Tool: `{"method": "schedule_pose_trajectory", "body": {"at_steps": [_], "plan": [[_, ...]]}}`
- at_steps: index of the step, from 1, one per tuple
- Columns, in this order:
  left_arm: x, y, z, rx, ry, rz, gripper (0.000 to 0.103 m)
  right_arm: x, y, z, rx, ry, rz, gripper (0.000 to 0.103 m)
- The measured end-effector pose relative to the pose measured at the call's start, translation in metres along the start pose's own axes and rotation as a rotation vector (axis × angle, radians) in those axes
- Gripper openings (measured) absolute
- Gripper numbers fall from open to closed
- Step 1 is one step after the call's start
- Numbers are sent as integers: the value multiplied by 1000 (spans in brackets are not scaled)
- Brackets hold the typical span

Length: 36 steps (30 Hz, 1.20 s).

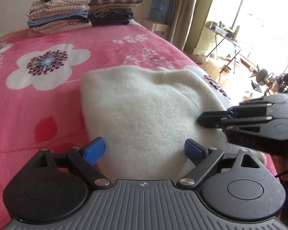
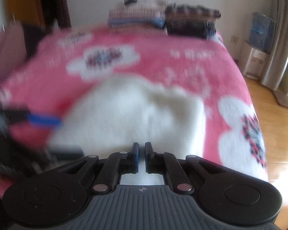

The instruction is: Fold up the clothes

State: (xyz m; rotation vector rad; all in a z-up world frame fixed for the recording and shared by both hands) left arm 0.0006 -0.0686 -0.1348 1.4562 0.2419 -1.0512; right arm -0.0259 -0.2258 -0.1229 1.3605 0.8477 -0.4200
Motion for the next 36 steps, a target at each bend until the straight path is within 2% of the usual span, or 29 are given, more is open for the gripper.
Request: {"method": "schedule_pose_trajectory", "body": {"at_steps": [4,8,15,21,30,36], "plan": [[0,-1,-2,-27,15,-12,99,6,5,5,88,4,-2,5],[2,-4,-6,-61,16,-32,103,5,2,2,85,-16,21,5],[6,-5,-8,-104,-2,-48,103,4,-2,5,114,-6,17,5],[4,-5,-6,-96,8,-55,103,4,-1,4,117,-2,15,5],[-1,-4,2,-31,57,-51,103,3,-2,2,115,-9,15,6],[2,-2,-3,-62,39,-81,103,3,-2,1,117,-9,15,6]]}}
Point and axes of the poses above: each gripper's, at about its wrist camera, not at the fingertips, and x roughly the way its jaws point, z to its right, y to its top, the point moved 5 cm from there along x, roughly the way its jaws point
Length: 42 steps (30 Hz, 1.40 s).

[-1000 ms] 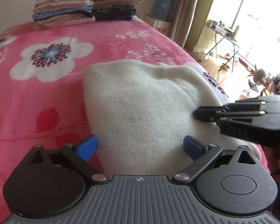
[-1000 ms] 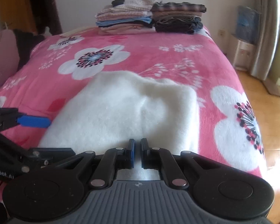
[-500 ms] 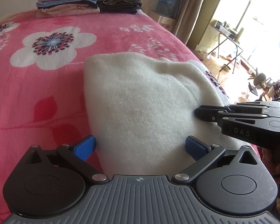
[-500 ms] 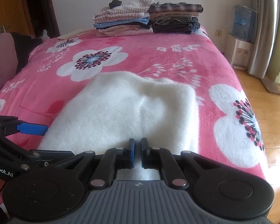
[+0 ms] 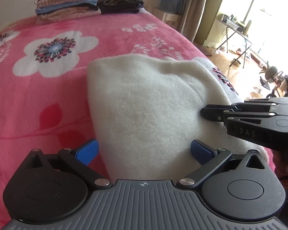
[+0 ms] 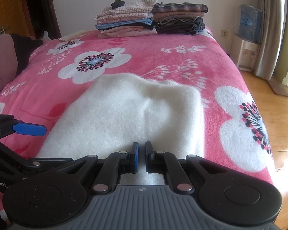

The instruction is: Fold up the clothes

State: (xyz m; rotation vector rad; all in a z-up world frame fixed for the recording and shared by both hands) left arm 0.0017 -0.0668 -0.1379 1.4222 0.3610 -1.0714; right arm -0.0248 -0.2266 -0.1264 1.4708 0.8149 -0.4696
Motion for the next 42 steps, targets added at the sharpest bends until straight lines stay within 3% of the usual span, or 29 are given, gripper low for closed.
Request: {"method": "schedule_pose_trajectory", "body": {"at_steps": [21,42], "plan": [[2,-2,0,-20,-48,-19,103,0,-1,0,0,1,4,6],[-6,0,4,43,-57,60,103,0,0,0,1,1,8,6]]}}
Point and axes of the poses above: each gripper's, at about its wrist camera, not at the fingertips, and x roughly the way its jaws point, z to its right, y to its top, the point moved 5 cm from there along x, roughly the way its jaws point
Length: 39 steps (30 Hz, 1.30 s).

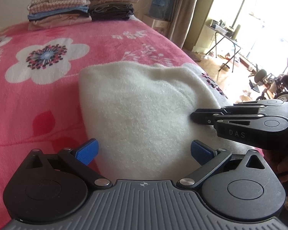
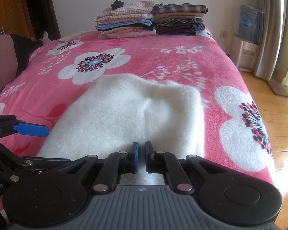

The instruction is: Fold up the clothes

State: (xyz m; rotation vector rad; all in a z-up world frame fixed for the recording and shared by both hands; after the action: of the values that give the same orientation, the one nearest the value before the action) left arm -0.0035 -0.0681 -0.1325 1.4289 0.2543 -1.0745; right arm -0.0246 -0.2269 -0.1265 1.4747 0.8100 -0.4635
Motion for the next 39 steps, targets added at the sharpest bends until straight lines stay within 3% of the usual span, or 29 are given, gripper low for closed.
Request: {"method": "schedule_pose_trajectory", "body": {"at_steps": [27,39], "plan": [[0,2,-4,36,64,-2,102,-1,-1,-1,1,-5,2,6],[-5,5,-2,81,86,47,99,-2,-1,-2,-2,-11,-1,6]]}}
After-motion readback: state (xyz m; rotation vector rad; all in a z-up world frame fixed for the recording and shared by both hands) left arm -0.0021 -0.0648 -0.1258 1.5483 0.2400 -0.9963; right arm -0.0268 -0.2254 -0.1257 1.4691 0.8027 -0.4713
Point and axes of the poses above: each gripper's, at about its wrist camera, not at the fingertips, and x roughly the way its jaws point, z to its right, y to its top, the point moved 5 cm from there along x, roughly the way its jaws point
